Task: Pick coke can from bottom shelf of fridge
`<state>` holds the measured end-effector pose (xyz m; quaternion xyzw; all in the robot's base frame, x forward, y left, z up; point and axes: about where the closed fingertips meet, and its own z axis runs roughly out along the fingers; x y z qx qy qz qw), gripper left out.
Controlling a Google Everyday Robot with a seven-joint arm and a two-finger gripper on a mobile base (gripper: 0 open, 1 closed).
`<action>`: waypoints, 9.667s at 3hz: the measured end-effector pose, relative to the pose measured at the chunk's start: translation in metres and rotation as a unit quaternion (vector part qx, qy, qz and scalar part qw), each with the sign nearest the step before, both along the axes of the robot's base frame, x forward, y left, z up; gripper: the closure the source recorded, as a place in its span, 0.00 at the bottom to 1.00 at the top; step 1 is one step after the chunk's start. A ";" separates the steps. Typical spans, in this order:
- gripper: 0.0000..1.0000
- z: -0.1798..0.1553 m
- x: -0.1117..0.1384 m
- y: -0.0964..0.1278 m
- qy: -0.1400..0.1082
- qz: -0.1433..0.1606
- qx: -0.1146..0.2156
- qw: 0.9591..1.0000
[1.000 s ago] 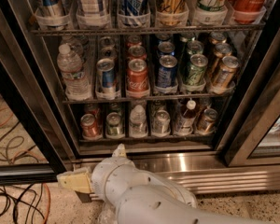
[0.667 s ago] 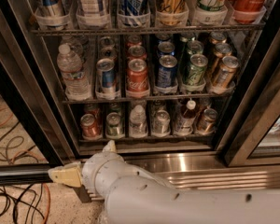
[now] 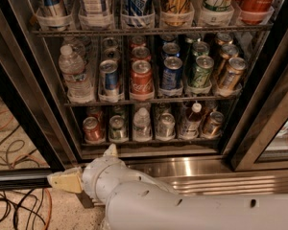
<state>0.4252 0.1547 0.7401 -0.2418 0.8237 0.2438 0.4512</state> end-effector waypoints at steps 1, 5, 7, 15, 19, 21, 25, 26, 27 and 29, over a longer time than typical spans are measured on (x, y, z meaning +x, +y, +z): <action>0.00 -0.015 0.005 0.007 0.001 -0.007 -0.004 1.000; 0.00 -0.104 0.064 0.041 0.023 -0.099 0.038 0.994; 0.00 -0.122 0.089 0.032 -0.007 -0.169 0.065 0.983; 0.27 -0.152 0.125 0.056 -0.075 -0.254 0.099 0.959; 0.33 -0.150 0.157 0.041 -0.111 -0.288 0.077 0.948; 0.34 -0.158 0.184 0.030 -0.117 -0.307 0.060 0.943; 0.35 -0.160 0.217 0.022 -0.119 -0.319 0.064 0.938; 0.41 -0.159 0.219 0.022 -0.118 -0.320 0.066 0.938; 0.60 -0.159 0.219 0.022 -0.118 -0.320 0.066 0.938; 1.00 -0.151 0.213 0.019 -0.131 -0.320 0.072 0.936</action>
Offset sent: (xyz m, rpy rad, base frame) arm 0.0328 0.0380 -0.0716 -0.0113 0.0487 -0.1272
